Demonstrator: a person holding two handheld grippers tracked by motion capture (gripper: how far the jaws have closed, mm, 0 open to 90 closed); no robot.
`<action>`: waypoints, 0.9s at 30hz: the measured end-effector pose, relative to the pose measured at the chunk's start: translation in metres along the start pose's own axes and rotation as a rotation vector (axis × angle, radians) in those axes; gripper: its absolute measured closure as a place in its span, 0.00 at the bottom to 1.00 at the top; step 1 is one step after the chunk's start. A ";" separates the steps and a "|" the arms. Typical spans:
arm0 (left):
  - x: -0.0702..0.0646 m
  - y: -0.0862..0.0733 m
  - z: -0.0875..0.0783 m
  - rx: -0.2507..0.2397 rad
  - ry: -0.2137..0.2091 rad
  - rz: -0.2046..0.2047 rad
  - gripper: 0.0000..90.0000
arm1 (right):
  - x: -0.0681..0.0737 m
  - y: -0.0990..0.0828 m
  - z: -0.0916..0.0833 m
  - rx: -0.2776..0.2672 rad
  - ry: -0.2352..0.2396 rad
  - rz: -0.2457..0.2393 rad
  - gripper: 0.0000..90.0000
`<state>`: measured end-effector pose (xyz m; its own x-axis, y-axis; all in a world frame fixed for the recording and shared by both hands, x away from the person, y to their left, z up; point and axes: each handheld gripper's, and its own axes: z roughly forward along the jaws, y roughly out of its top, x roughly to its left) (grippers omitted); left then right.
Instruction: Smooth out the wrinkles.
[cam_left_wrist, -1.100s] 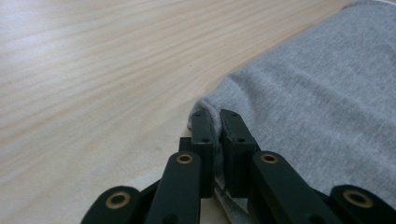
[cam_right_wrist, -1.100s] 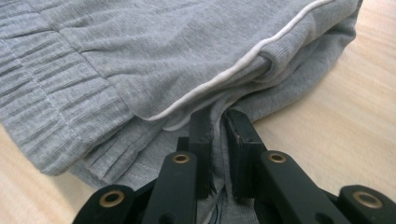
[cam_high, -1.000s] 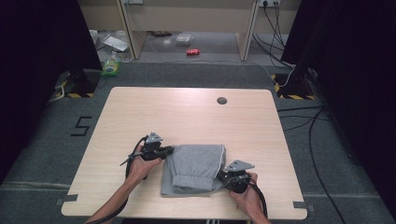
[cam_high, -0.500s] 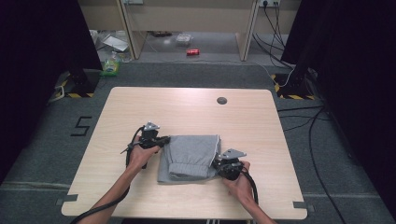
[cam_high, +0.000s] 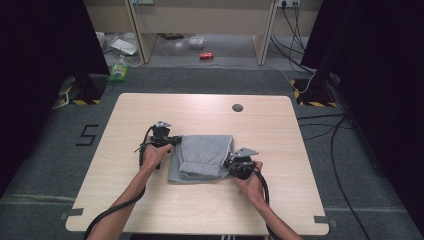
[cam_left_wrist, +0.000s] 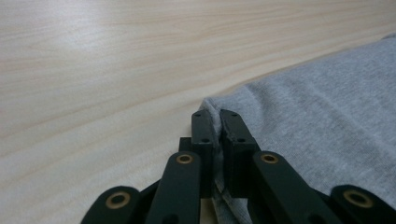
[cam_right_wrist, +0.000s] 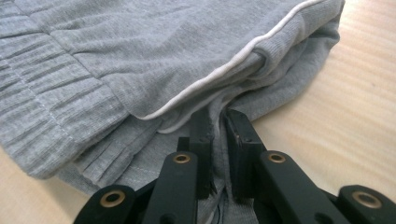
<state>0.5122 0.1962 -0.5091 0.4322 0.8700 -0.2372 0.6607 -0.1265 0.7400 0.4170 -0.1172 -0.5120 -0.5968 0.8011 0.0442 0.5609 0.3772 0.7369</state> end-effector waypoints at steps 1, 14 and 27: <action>0.001 0.001 0.001 0.000 0.000 -0.009 0.94 | -0.001 0.001 0.001 -0.002 -0.005 -0.001 0.91; 0.011 -0.003 0.000 0.004 0.004 -0.054 0.89 | -0.010 0.005 0.007 -0.015 -0.014 0.029 0.82; 0.009 0.005 -0.015 -0.012 -0.018 -0.105 0.48 | -0.025 0.004 -0.014 -0.046 0.007 0.102 0.59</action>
<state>0.5099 0.2104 -0.4984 0.3722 0.8695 -0.3247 0.6957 -0.0298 0.7177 0.4261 -0.1421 -0.5009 -0.5419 0.8310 0.1252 0.5922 0.2719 0.7585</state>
